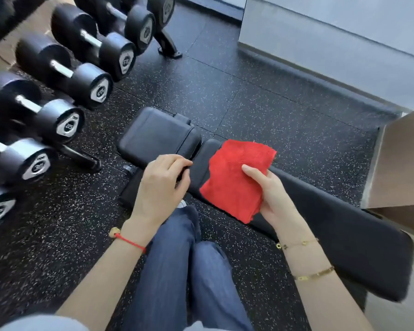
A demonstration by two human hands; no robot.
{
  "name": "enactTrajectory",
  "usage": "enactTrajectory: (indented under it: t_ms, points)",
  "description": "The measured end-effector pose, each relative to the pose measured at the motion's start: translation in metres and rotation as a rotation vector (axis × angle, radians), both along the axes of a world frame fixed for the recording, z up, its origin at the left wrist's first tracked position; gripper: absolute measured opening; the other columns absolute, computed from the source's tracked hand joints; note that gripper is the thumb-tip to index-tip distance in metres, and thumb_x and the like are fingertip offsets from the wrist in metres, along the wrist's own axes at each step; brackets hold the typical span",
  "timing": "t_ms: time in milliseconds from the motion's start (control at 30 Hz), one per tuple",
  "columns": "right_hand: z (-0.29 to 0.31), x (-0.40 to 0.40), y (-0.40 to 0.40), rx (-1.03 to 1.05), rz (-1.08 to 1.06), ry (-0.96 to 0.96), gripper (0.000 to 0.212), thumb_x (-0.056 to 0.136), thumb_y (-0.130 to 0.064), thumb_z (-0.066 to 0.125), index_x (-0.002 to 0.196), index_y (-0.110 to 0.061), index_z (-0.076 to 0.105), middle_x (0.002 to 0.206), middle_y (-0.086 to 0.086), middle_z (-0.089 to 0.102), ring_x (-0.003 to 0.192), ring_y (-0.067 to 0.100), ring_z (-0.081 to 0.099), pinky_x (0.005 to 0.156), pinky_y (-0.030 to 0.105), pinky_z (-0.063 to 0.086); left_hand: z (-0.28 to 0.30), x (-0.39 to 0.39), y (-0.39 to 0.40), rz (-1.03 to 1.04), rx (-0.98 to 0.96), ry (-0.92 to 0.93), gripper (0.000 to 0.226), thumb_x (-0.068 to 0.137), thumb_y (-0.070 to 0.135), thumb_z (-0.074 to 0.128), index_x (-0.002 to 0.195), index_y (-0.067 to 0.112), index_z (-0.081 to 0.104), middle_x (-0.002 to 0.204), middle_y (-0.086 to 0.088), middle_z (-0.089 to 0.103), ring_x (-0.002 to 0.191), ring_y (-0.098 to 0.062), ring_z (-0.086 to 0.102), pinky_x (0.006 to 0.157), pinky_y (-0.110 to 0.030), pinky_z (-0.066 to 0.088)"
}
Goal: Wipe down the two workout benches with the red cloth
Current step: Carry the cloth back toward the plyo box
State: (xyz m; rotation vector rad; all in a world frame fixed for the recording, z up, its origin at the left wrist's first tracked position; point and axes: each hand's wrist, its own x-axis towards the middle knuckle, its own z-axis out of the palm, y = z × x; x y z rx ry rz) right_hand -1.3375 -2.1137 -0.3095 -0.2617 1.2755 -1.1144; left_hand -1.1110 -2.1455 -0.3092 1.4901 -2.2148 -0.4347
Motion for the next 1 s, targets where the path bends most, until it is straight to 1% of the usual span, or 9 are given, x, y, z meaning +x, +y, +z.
enactTrajectory:
  t_ms: [67,100,200,300,400,500,600,833,1000]
  points:
    - [0.046,0.008,0.018,0.005,0.058,0.032,0.028,0.085,-0.015,0.069,0.112,-0.010,0.065,0.108,0.010,0.073,0.095,0.020,0.070,0.078,0.031,0.057,0.046,0.009,0.030,0.029,0.019,0.001,0.017,0.090,0.011,0.063,0.106,0.013,0.069,0.108,-0.001,0.068,0.104,-0.023,0.062,0.088,-0.039,0.048]
    - [0.068,0.012,0.028,0.002,0.091,0.067,0.028,0.085,-0.013,0.069,0.113,-0.010,0.064,0.108,0.010,0.073,0.095,0.020,0.069,0.079,0.032,0.057,0.069,0.012,0.045,0.043,0.030,-0.002,0.017,0.091,0.011,0.063,0.107,0.013,0.069,0.109,-0.001,0.068,0.104,-0.023,0.063,0.089,-0.039,0.048]
    - [0.126,0.024,0.060,-0.039,0.188,0.194,0.038,0.084,-0.011,0.072,0.119,-0.009,0.058,0.110,0.008,0.071,0.096,0.016,0.068,0.081,0.030,0.056,0.129,0.023,0.092,0.102,0.047,-0.007,0.019,0.090,0.011,0.064,0.108,0.013,0.069,0.109,-0.001,0.068,0.106,-0.022,0.063,0.092,-0.040,0.048]
    - [0.168,0.034,0.091,-0.100,0.291,0.260,0.046,0.081,-0.011,0.076,0.121,-0.011,0.053,0.112,0.005,0.069,0.101,0.015,0.067,0.085,0.030,0.055,0.174,0.034,0.139,0.173,0.064,0.003,0.020,0.090,0.012,0.064,0.110,0.014,0.069,0.111,0.000,0.066,0.108,-0.021,0.061,0.095,-0.041,0.048]
    - [0.195,0.046,0.118,-0.166,0.393,0.312,0.049,0.080,-0.012,0.078,0.121,-0.012,0.051,0.115,0.005,0.068,0.105,0.016,0.066,0.091,0.034,0.054,0.205,0.044,0.181,0.227,0.046,0.012,0.021,0.090,0.011,0.064,0.110,0.015,0.069,0.111,0.000,0.066,0.107,-0.020,0.061,0.096,-0.040,0.047]
    - [0.211,0.063,0.139,-0.192,0.467,0.353,0.047,0.079,-0.013,0.079,0.118,-0.013,0.053,0.115,0.009,0.068,0.106,0.022,0.066,0.094,0.042,0.053,0.224,0.053,0.214,0.277,0.033,0.020,0.020,0.090,0.011,0.064,0.109,0.014,0.070,0.110,0.001,0.067,0.108,-0.019,0.061,0.096,-0.039,0.047]
    - [0.219,0.080,0.156,-0.202,0.538,0.343,0.045,0.079,-0.014,0.079,0.116,-0.017,0.054,0.113,0.008,0.069,0.102,0.021,0.067,0.094,0.045,0.054,0.235,0.066,0.245,0.343,0.022,0.020,0.021,0.090,0.012,0.064,0.110,0.016,0.069,0.111,0.002,0.067,0.109,-0.018,0.061,0.096,-0.039,0.047]
    - [0.224,0.128,0.185,-0.247,0.700,0.319,0.048,0.078,-0.016,0.081,0.118,-0.021,0.056,0.111,0.004,0.071,0.102,0.022,0.068,0.093,0.046,0.054,0.243,0.105,0.310,0.525,-0.009,0.014,0.020,0.090,0.012,0.063,0.109,0.017,0.068,0.111,0.003,0.067,0.109,-0.017,0.060,0.097,-0.036,0.046]
    - [0.222,0.169,0.200,-0.275,0.865,0.273,0.052,0.078,-0.019,0.081,0.123,-0.024,0.055,0.113,-0.002,0.071,0.103,0.017,0.069,0.094,0.043,0.054,0.246,0.133,0.362,0.717,-0.024,0.001,0.019,0.091,0.015,0.061,0.109,0.018,0.067,0.112,0.005,0.067,0.109,-0.016,0.059,0.098,-0.035,0.044]
